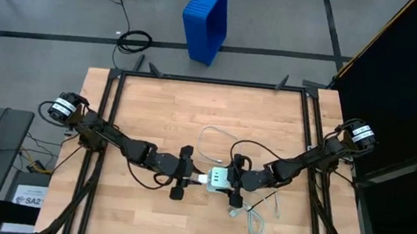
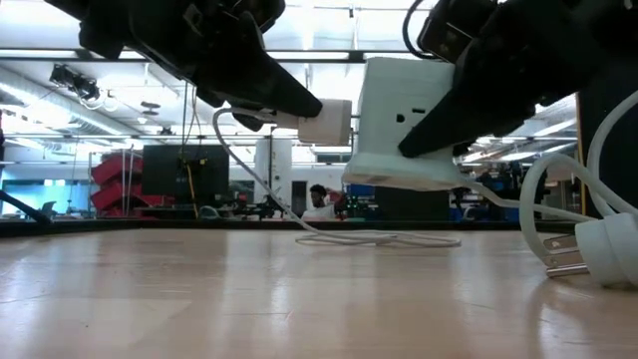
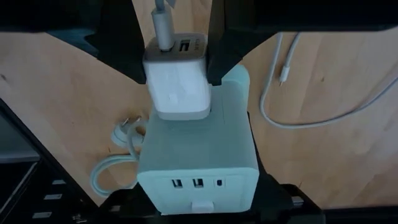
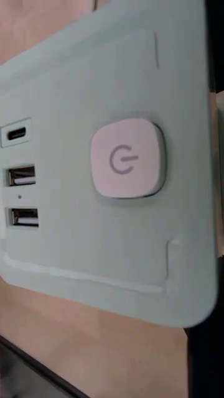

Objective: Insert USB
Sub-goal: Insert the white charger adapter into the light blue outlet extension

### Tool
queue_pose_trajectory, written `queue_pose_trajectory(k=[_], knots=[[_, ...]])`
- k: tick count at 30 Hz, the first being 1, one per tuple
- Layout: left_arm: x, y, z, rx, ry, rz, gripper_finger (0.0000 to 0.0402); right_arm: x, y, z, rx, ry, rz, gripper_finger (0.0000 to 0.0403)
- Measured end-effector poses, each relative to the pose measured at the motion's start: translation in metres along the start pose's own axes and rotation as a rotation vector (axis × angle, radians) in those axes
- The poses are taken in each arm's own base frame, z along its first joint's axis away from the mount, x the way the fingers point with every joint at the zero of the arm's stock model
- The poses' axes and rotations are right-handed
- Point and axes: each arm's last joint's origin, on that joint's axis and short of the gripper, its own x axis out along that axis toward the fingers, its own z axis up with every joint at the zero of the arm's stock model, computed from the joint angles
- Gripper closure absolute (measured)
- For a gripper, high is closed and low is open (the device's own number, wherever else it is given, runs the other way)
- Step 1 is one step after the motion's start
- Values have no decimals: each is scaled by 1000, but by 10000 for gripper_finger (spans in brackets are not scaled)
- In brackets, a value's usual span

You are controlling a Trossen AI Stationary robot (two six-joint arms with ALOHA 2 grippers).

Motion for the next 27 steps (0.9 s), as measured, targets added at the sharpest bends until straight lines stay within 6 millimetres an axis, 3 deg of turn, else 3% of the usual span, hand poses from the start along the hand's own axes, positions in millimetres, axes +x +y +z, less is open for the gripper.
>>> queue_pose_trajectory(k=[15, 23, 27], knots=[[0, 1, 2, 27, -19, 19, 279, 1, 0, 6, -4, 2, -23, 115], [0, 2, 4, 75, -34, 80, 226, -1, 3, 10, 26, -12, -48, 115], [-6, 3, 1, 123, 38, 68, 217, -2, 5, 5, 29, 37, -12, 115]])
